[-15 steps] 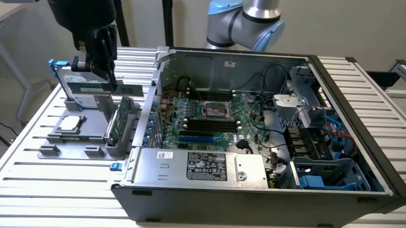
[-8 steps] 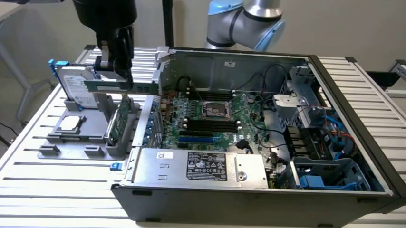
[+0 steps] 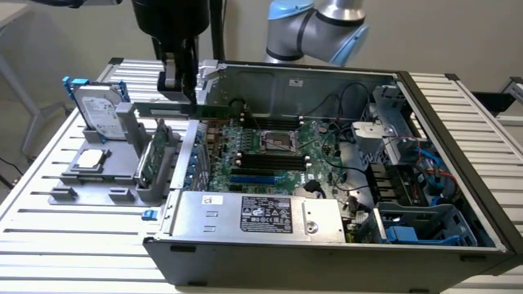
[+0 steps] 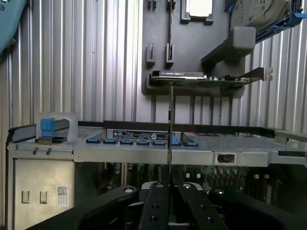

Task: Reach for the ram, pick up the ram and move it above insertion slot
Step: 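Pick up the ram and move it above insertion slot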

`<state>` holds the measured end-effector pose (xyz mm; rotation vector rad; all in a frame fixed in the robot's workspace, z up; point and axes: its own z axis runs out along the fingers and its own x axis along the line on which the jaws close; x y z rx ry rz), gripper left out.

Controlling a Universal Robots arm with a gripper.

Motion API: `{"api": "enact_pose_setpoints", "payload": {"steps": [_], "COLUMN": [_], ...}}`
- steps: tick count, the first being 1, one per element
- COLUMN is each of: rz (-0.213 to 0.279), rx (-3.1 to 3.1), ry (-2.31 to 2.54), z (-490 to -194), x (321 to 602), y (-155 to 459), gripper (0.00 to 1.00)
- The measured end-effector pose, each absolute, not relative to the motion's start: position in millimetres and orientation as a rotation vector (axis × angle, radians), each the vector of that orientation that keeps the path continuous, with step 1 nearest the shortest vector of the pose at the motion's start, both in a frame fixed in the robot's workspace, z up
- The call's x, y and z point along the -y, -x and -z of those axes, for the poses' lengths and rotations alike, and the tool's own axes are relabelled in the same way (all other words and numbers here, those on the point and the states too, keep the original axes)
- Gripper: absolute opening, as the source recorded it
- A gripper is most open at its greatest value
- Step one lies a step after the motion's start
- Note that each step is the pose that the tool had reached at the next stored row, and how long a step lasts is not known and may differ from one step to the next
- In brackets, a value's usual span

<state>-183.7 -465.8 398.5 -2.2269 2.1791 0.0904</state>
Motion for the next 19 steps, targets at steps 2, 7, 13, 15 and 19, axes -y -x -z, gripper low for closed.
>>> {"api": "enact_pose_setpoints", "payload": {"steps": [2,7,13,15,19], "rz": [-0.095,-0.104,-0.107,-0.107,-0.107], "rx": [-2.176,-2.172,-2.172,-2.171,-2.171], "ry": [2.224,2.22,2.219,2.22,2.219], "z": [-398.5,-398.4,-397.4,-396.7,-394.4], "x": [465.3,463.9,460.3,458.4,449.9], "y": [174.6,151.9,124.6,115.6,102.0], "gripper": [0.13,0.13,0.13,0.13,0.13]}}
